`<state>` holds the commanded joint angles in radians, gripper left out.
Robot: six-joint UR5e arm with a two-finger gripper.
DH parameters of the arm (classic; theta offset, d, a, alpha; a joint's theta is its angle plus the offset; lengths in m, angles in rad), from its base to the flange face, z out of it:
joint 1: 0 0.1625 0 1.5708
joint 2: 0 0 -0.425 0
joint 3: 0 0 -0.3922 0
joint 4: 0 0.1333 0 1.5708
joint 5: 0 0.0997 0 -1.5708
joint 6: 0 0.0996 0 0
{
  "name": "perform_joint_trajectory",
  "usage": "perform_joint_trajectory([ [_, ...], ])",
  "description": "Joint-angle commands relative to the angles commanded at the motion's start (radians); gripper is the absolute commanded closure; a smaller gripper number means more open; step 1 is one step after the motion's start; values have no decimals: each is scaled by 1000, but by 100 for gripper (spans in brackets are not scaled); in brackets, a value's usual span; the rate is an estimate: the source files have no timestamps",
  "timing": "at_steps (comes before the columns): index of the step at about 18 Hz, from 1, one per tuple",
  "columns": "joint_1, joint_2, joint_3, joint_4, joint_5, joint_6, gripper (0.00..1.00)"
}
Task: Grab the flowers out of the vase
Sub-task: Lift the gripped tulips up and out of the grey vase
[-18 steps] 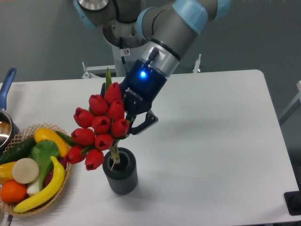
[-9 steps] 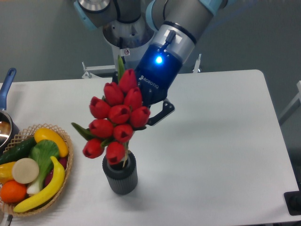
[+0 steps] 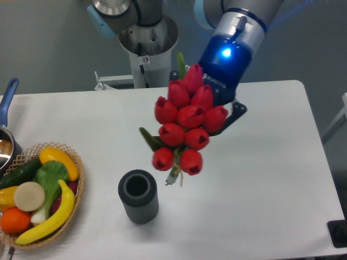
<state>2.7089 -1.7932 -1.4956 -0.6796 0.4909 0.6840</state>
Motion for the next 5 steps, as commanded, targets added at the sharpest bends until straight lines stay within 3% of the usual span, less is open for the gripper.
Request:
perform_joint_trajectory([
  [5,21,-2,-8,0,0,6,56],
])
